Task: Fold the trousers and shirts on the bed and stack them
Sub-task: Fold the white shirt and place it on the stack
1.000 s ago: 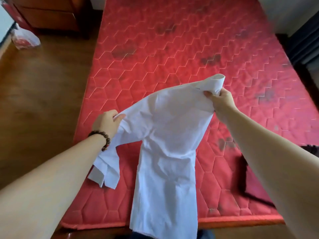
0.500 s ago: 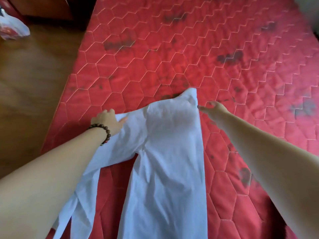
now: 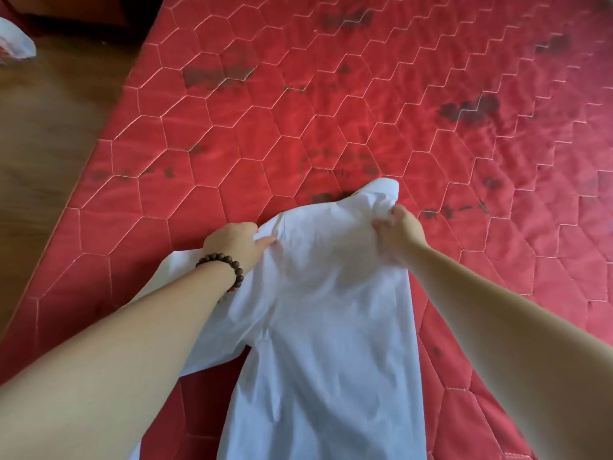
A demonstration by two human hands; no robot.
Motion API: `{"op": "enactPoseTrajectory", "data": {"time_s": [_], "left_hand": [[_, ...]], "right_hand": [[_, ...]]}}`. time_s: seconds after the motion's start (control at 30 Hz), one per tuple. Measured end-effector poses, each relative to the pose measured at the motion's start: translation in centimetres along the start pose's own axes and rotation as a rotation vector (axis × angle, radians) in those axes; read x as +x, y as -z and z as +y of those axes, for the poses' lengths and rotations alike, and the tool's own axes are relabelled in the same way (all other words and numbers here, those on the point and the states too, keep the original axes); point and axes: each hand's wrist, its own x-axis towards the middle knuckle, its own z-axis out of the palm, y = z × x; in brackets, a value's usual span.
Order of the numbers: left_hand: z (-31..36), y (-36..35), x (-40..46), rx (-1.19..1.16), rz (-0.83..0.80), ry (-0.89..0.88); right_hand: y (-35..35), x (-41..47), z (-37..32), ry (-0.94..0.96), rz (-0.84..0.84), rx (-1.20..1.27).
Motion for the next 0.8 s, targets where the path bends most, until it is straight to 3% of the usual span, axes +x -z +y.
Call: {"op": "enactPoseTrajectory", "data": {"time_s": [0.1, 0.17, 0.23, 0.3, 0.37, 0.43, 0.57, 0.73, 0.8], "left_hand": [[-0.1, 2.0, 1.4, -0.01, 0.178, -0.024], [0.5, 3.5, 2.6, 0.021, 0.359, 0.064], [2.6, 3.7, 2.4, -0.019, 0.464, 0.074], [5.7, 1.9, 0.8, -0.103, 0.423, -0.154], [8.1, -1.4, -1.6, -0.101, 0.235, -0.319], [8.3, -4.5, -2.8, 0.002, 0.133, -0.289], [7.0, -6.7, -2.7, 0.136, 0.189, -0.253], [6.9, -7.2, -2.5, 0.17, 0.152, -0.287], [6.6, -7.3, -2.5, 0.186, 0.146, -0.286]], "right_hand": [[1.0, 1.3, -1.9, 0.187, 0.169, -0.034], [1.5, 2.1, -3.5, 0.126, 0.19, -0.056], [1.0, 1.5, -3.9, 0.107, 0.262, -0.245], [-1.0, -0.5, -3.8, 0.345, 0.321, -0.364], [-3.9, -2.3, -3.3, 0.582, 0.159, -0.461], [-6.3, -2.8, -2.5, 0.663, -0.026, -0.563], [-6.3, -0.8, -0.1, 0.702, -0.054, -0.698], [-4.2, 2.5, -0.7, 0.348, 0.21, -0.556], [-4.1, 3.3, -1.9, 0.501, 0.2, -0.578]]}}
